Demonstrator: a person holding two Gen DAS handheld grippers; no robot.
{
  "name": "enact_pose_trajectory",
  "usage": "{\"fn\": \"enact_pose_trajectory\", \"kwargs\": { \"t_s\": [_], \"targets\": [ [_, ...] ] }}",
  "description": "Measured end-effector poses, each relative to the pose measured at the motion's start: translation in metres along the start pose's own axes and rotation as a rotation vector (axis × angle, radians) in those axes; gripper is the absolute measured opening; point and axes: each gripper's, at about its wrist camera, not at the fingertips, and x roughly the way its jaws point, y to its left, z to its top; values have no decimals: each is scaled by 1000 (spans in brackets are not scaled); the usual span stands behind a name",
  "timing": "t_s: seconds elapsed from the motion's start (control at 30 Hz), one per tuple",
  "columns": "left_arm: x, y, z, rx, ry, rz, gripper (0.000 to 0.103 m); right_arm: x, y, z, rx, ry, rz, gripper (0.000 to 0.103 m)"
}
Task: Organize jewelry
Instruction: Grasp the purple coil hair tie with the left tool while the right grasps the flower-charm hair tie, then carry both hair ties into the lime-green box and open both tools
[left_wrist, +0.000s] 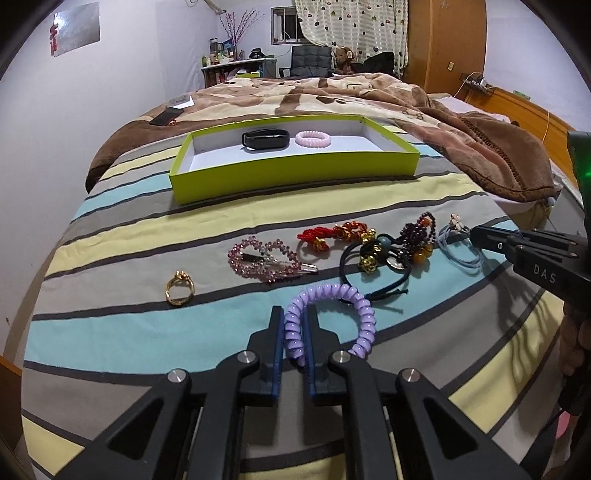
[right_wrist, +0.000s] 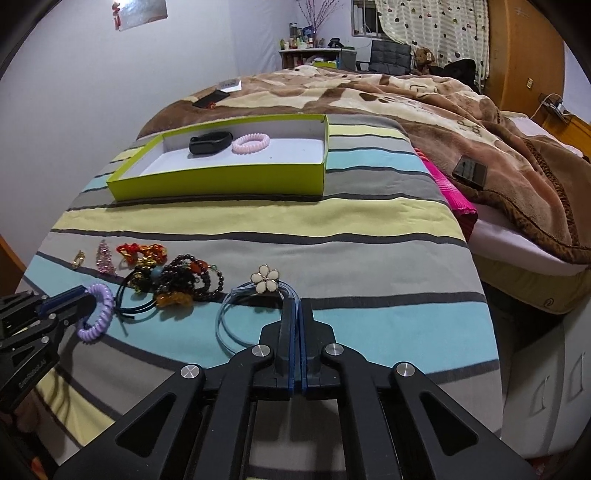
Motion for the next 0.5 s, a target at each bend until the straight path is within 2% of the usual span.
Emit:
{"fn": "enact_pose_trajectory", "kwargs": {
  "t_s": [0.5],
  "targets": [
    [-30,4,-2,-39,-71,-57,10,-39,0,-4,32,-94,48,1]
  ]
}}
